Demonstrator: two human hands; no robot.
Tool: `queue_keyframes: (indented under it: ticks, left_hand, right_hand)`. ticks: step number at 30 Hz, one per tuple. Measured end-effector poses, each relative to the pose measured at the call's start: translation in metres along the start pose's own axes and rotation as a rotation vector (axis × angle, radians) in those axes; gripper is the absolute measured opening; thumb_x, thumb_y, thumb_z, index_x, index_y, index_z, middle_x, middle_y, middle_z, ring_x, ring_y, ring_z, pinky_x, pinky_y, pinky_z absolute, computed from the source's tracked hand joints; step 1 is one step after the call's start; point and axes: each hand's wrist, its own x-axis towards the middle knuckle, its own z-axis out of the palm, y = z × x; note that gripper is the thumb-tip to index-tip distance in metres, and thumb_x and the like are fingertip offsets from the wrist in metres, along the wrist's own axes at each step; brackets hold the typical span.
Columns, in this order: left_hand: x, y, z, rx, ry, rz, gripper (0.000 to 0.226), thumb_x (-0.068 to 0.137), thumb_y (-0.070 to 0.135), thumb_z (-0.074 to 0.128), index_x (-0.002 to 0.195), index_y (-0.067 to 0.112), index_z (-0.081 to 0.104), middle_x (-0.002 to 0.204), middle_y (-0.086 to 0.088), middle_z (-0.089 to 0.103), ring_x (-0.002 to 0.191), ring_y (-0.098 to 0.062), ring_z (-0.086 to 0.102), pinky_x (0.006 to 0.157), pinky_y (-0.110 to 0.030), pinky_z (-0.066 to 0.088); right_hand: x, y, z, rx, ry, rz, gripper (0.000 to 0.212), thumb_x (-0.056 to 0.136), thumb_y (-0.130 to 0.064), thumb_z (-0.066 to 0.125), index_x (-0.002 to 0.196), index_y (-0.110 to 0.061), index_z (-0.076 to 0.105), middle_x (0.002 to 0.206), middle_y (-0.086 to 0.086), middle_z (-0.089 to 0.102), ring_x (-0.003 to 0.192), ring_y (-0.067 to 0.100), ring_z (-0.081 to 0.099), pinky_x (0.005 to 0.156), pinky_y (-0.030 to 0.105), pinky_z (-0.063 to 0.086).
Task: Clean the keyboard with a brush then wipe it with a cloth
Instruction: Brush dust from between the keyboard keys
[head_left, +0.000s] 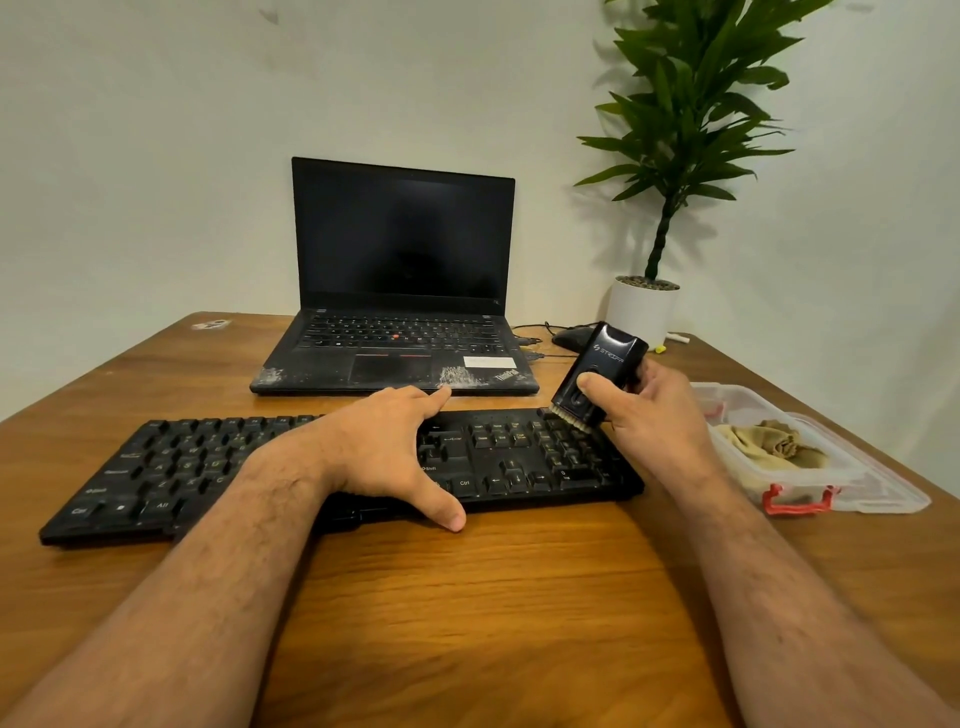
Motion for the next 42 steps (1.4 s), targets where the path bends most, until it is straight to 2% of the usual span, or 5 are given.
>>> queue_keyframes:
  ticks: [13, 20, 29, 36, 42]
  left_hand:
    - [-0.008, 0.011, 0.0, -0.081, 0.164, 0.096, 0.127, 0.047, 0.097, 0.048, 0.157, 0.038, 0.019, 0.16, 0.012, 0.024, 0.145, -0.009, 0.023, 0.119, -0.039, 0.027]
    - [-0.022, 0.039, 0.016, 0.014, 0.616, 0.268, 0.063, 0.086, 0.055, 0.051, 0.145, 0.032, 0.048, 0.14, 0.013, 0.052, 0.131, -0.004, 0.04, 0.115, -0.03, 0.034]
    - [-0.05, 0.08, 0.048, 0.075, 0.625, 0.304, 0.042, 0.093, 0.028, 0.054, 0.134, 0.031, 0.059, 0.127, 0.014, 0.06, 0.12, -0.003, 0.047, 0.108, -0.023, 0.038]
    - [-0.058, 0.111, 0.063, 0.079, 0.592, 0.339, 0.042, 0.093, 0.02, 0.05, 0.133, 0.028, 0.061, 0.123, 0.012, 0.061, 0.121, -0.005, 0.046, 0.11, -0.024, 0.038]
    - [-0.046, 0.136, 0.067, 0.036, 0.53, 0.332, 0.043, 0.097, 0.021, 0.045, 0.137, 0.029, 0.057, 0.129, 0.012, 0.06, 0.123, -0.004, 0.044, 0.11, -0.021, 0.035]
  right_hand:
    - [-0.007, -0.002, 0.0, 0.059, -0.064, -0.003, 0.017, 0.087, -0.034, 0.076, 0.096, -0.039, 0.063, 0.093, -0.014, 0.073, 0.091, 0.002, 0.068, 0.078, 0.029, 0.053]
    - [-0.032, -0.01, -0.01, 0.203, 0.004, 0.033, 0.079, 0.087, -0.022, 0.077, 0.148, -0.039, 0.03, 0.117, 0.0, 0.071, 0.092, 0.011, 0.072, 0.067, 0.025, 0.06]
    - [-0.08, -0.014, -0.064, -0.193, -0.08, -0.054, 0.055, 0.099, -0.025, 0.063, 0.144, -0.037, 0.034, 0.104, -0.019, 0.056, 0.103, 0.011, 0.064, 0.098, 0.039, 0.055]
    - [-0.103, -0.013, -0.112, -0.379, -0.261, 0.123, 0.027, 0.102, -0.025, 0.055, 0.124, -0.034, 0.041, 0.107, -0.001, 0.062, 0.083, 0.007, 0.065, 0.056, 0.017, 0.045]
    - [-0.107, 0.004, -0.131, -0.387, -0.3, 0.117, 0.015, 0.105, -0.03, 0.051, 0.117, -0.036, 0.054, 0.114, -0.003, 0.06, 0.095, 0.008, 0.06, 0.071, 0.024, 0.049]
